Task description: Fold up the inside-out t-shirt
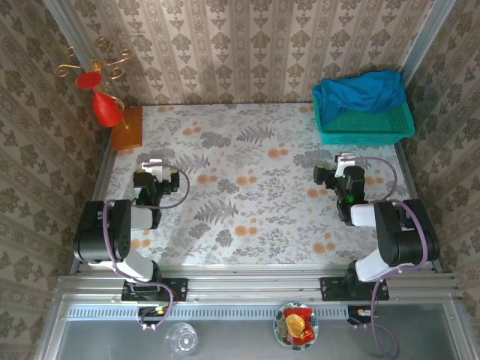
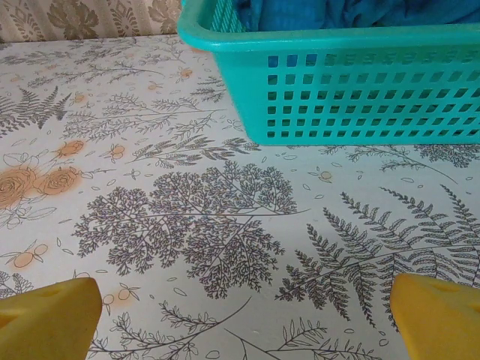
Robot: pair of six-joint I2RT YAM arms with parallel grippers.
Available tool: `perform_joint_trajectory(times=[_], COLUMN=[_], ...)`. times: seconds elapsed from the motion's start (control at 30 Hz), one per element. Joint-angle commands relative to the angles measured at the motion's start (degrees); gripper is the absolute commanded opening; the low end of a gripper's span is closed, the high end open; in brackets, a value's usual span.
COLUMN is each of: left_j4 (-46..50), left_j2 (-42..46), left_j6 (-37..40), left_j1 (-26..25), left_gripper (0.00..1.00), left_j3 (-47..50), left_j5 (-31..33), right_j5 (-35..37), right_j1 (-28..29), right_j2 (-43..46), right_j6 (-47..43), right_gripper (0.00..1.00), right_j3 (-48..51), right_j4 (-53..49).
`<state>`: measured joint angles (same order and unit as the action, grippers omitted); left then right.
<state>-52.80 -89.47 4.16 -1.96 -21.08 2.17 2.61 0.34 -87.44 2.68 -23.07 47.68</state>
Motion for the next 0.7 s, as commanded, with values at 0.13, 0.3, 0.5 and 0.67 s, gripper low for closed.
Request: perform_joint_trajectory(times=[0.13, 0.3, 0.5, 0.67], left_j4=[-1.13, -0.11, 0.33, -0.08], left_j2=[0.24, 0.22, 0.26, 0.22], left_j6=[1.02, 0.43, -0.35, -0.74], left_j1=[-0.32, 0.63, 1.50, 1.98], left_gripper=[1.00, 1.00, 1.00, 1.00], left_j3=[-0.81, -1.24, -1.51, -1.24], left_j5=[-0.17, -2.24, -2.85, -3.69], right_j5=[0.20, 0.11, -0.02, -0.24], right_j1=[0.43, 0.45, 0.38, 0.27], right_j2=[-0.10, -0.19, -0.19, -0.19], right_j6=[-1.18, -1.10, -1.06, -1.01], right_gripper=[1.00, 1.00, 1.00, 1.00], right_j3=[-0.41, -0.49, -0.53, -0.57], right_j4=[0.97, 0.75, 0.75, 0.66])
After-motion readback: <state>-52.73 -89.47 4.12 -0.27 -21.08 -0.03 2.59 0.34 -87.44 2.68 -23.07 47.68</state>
